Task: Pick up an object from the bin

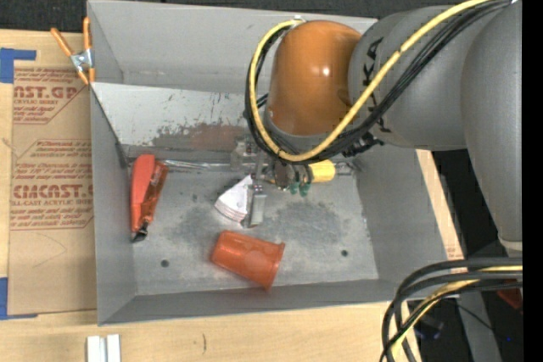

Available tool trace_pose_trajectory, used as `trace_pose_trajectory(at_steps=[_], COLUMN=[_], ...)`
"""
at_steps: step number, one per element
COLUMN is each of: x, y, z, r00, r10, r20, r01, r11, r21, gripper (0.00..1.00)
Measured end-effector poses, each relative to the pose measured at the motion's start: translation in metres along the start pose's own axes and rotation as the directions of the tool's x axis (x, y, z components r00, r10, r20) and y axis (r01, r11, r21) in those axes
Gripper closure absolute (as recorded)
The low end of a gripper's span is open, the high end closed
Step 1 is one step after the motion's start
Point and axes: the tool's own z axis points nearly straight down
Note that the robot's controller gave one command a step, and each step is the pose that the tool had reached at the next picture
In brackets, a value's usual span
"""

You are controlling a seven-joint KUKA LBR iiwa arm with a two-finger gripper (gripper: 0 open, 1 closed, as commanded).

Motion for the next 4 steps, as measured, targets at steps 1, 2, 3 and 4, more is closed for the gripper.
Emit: trace_pose_trajectory(at_steps=[1,2,3,4], x=[0.003,0.013,0.013,0.009], y=[-0.011,-0.009,-0.009,-0.011], z=[0.045,0.097,0.097,-0.031], r00=[1.000,1.000,1.000,0.999], r10=[-0.012,-0.008,-0.009,0.033], r20=[0.005,0.021,0.020,0.024], r01=[0.012,0.008,0.009,-0.033], r11=[1.000,1.000,1.000,0.999], r21=[-0.001,-0.008,-0.009,-0.011], gripper=[0.00,1.00,1.00,1.00])
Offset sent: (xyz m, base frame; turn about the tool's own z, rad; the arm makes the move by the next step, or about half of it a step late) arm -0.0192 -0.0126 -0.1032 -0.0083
